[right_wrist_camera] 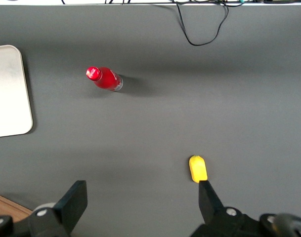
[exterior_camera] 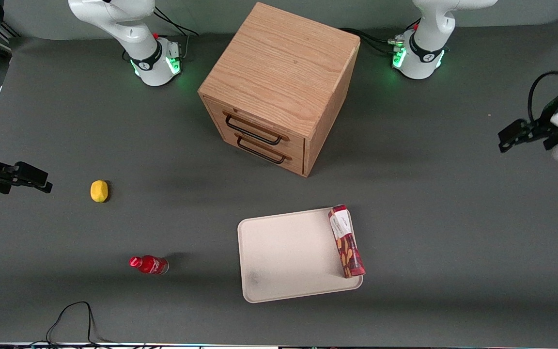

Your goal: Place red cookie box on tray

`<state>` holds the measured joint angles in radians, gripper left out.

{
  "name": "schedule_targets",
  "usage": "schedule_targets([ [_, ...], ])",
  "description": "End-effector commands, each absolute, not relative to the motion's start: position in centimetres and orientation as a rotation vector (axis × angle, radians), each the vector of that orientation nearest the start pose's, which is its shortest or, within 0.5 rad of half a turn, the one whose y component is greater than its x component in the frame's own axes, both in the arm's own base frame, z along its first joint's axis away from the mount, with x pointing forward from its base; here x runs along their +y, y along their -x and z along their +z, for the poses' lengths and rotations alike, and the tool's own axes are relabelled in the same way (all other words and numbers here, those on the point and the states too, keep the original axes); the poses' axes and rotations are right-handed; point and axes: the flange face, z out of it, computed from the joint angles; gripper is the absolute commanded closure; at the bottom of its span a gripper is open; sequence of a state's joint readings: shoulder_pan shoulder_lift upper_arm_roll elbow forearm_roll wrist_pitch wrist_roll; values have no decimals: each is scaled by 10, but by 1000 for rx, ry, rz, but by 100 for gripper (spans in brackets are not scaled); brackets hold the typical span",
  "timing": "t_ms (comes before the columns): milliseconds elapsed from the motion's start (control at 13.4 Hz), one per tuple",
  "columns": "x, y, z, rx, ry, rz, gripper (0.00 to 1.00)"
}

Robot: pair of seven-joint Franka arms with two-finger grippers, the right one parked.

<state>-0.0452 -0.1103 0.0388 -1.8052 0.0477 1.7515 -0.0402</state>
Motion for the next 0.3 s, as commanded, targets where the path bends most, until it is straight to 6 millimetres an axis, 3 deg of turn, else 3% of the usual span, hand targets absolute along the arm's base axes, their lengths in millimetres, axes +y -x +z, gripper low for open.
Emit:
schedule_targets([
  [0,4,-506,601,14,3084,-112,0],
  [223,2,-498,606,23,3100,-83,0],
])
